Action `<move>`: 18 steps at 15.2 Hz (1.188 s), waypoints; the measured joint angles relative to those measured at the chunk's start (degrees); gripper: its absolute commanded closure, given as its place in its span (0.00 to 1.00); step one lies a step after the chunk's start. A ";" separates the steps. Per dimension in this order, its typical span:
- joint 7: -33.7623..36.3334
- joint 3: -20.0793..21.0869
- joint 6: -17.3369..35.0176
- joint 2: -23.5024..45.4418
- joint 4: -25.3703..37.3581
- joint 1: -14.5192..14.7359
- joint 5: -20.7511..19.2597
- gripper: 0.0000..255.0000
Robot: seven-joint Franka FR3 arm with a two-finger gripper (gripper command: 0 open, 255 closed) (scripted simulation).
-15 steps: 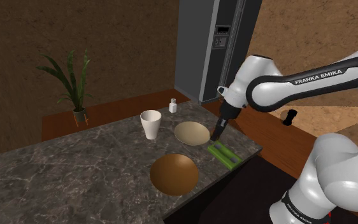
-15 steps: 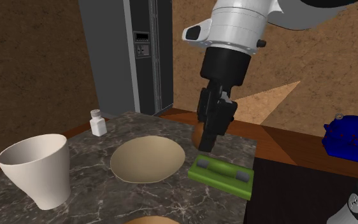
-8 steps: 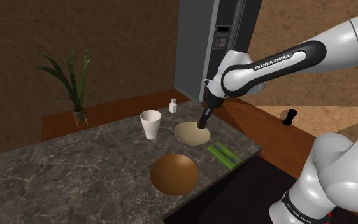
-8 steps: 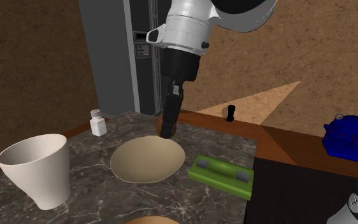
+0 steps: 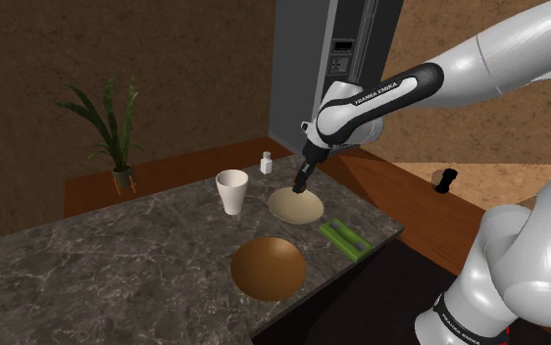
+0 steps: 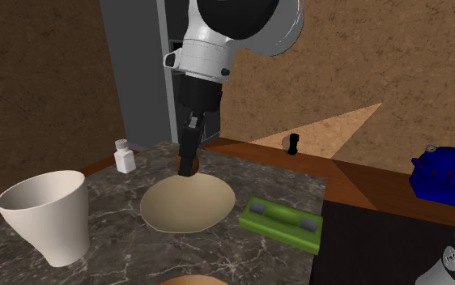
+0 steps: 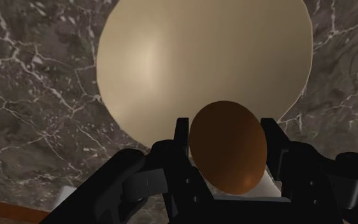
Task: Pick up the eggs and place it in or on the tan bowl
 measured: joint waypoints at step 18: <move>-4.95 -0.40 6.58 5.39 -1.95 0.92 5.38 0.00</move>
